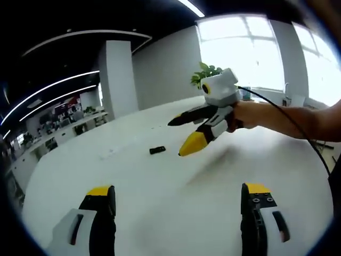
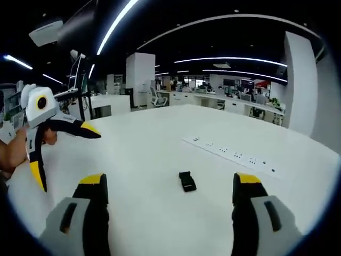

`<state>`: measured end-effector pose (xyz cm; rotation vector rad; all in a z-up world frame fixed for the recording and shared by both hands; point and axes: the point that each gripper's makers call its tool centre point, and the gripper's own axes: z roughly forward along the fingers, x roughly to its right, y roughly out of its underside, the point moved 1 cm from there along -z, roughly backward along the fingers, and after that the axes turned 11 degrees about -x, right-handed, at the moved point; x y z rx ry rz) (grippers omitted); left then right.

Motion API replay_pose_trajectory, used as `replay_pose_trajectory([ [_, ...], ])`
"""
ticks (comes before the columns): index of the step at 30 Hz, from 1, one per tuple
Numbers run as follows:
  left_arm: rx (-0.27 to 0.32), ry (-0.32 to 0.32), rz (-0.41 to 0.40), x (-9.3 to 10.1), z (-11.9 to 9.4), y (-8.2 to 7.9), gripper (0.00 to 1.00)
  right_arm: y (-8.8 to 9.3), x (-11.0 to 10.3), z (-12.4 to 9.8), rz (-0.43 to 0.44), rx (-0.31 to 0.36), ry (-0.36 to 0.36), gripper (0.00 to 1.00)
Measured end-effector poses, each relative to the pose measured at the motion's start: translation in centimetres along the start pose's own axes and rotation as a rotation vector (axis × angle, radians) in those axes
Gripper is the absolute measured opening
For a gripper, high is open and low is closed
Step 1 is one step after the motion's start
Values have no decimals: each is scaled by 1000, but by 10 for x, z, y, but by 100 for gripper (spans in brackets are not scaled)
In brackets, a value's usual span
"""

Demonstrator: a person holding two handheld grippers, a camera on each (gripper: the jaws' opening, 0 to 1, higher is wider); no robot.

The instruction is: Snap the two parts of the plastic buckle together until the buckle closes and remains connected.

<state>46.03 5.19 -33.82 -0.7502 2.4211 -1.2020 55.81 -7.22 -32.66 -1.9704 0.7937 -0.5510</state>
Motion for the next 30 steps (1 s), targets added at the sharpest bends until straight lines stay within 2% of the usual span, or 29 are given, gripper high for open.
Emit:
replay_pose_trajectory([
  [5, 3, 0, 2, 1, -1, -1, 99, -3, -6, -15, 18, 39, 15, 97],
  [11, 9, -2, 3, 1, -2, -2, 99, -4, -13, -23, 16, 36, 20, 97],
  [21, 21, -2, -6, 2, -8, -2, 99, -4, -8, -33, 25, 45, 42, 96],
  [30, 46, -18, -29, -6, -11, -8, 99, 1, -7, -51, 38, 49, 61, 96],
])
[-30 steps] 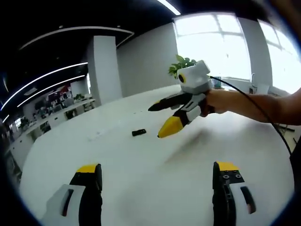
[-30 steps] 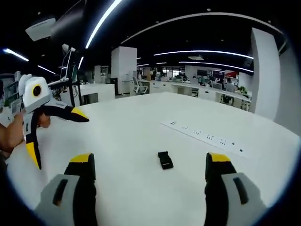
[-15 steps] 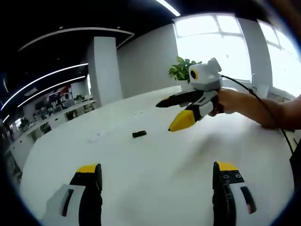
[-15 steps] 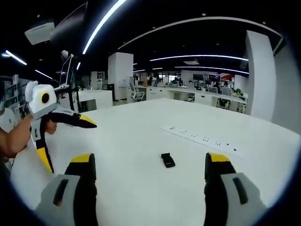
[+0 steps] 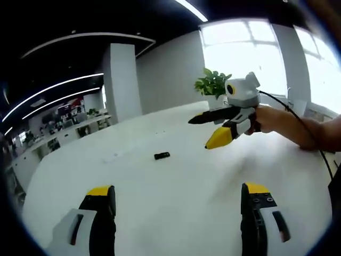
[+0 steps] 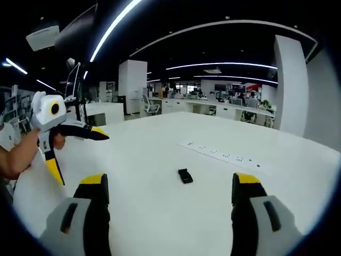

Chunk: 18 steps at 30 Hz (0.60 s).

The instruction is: Snap the two parts of the plastic buckle together until the buckle closes and remains connected.

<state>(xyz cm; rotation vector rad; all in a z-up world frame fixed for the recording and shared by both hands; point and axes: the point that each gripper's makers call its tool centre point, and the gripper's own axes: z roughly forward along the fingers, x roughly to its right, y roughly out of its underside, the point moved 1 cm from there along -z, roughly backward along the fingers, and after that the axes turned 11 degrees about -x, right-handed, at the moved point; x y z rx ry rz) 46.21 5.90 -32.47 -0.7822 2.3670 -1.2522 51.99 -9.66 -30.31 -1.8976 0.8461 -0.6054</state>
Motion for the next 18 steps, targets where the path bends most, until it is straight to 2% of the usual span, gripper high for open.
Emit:
replay_pose_trajectory([
  [8, 3, 11, -24, -2, 2, 1, 99, 0, 1, -22, 13, 26, 17, 97],
  [18, -1, 0, -37, -5, 4, 3, 99, 13, -7, -34, 34, 22, 18, 97],
])
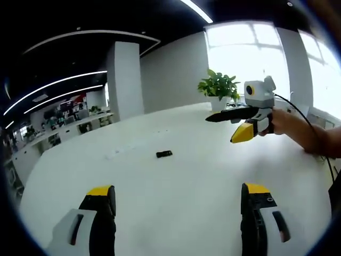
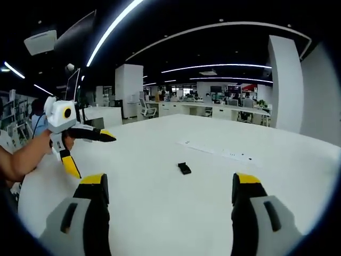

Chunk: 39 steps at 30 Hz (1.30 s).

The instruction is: Snap the two parts of the plastic buckle together until the buckle closes and remains connected.

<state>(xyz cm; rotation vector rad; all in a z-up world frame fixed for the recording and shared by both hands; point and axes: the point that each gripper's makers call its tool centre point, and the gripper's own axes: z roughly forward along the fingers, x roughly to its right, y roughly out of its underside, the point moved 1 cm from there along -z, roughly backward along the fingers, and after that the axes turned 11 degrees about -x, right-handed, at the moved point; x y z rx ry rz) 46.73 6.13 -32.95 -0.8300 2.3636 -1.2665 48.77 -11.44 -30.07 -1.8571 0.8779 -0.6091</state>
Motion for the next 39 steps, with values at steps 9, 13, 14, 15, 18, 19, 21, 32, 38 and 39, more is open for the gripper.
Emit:
replay_pose_trajectory([
  [9, -5, 4, -12, -2, 0, 4, 99, 2, -2, -12, 1, 11, 14, 97],
  [13, -5, 0, -12, -1, -2, 4, 99, 4, -2, -15, 9, 10, 12, 96],
  [14, -1, 0, -14, -2, -3, 3, 99, 5, -2, -15, 9, 9, 13, 96],
  [15, 3, 1, -14, -1, -4, 2, 99, 6, -3, -16, 10, 8, 13, 96],
  [18, 6, 2, -17, -1, -5, 1, 99, 11, -5, -18, 20, 8, 10, 96],
  [19, 4, 2, -18, -1, -5, 2, 99, 12, -5, -19, 22, 7, 10, 96],
  [21, -2, 1, -16, -1, -5, 3, 99, 15, -6, -21, 29, 5, 13, 96],
  [32, 3, 7, -19, 4, -10, 2, 99, 26, -4, -31, 45, 4, 27, 96],
  [38, 3, 14, -30, 5, -10, 4, 99, 30, -7, -34, 42, -5, 26, 97],
  [39, 4, 14, -31, 5, -10, 4, 99, 29, -9, -36, 40, -3, 28, 97],
])
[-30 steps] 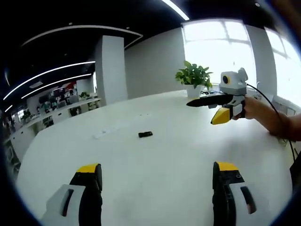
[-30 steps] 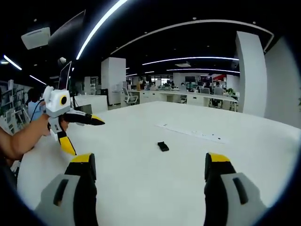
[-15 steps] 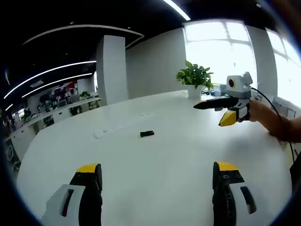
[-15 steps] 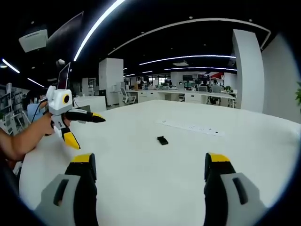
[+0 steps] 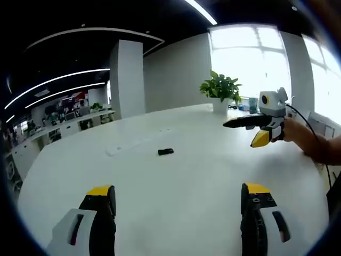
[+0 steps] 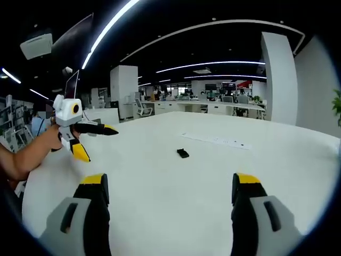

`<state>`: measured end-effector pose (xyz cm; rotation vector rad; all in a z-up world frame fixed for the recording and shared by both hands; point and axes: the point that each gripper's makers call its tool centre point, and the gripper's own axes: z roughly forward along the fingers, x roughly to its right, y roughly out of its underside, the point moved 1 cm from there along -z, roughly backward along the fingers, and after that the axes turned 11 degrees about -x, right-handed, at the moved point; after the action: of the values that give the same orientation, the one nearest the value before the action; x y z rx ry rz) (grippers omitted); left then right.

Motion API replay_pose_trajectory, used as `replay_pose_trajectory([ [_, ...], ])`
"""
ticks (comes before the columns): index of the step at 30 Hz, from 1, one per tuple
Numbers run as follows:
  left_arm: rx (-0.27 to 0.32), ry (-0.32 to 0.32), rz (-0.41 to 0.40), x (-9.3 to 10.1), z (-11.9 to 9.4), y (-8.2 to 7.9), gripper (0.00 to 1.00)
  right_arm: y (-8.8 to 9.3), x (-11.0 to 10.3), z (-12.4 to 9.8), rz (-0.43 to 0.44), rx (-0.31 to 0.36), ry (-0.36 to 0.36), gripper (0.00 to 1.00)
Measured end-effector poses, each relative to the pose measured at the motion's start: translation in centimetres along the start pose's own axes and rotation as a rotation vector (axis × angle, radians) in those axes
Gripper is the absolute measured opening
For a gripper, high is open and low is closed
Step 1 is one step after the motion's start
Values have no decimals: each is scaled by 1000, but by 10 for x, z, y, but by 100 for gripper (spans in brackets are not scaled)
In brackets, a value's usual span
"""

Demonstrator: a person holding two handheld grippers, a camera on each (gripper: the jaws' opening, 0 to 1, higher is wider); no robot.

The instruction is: Snap the two parts of the plastic buckle together until the buckle closes and remains connected.

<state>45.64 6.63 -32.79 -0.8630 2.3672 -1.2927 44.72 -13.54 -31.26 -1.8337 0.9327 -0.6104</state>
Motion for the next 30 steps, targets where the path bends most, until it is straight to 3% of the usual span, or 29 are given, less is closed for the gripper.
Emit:
replay_pose_trajectory([
  [18, 11, -18, -13, 6, -13, 13, 99, 18, -10, -13, -17, -21, -3, 97],
  [30, 42, -16, -18, 5, -16, 10, 99, 21, -7, -23, -26, -9, 24, 97],
])
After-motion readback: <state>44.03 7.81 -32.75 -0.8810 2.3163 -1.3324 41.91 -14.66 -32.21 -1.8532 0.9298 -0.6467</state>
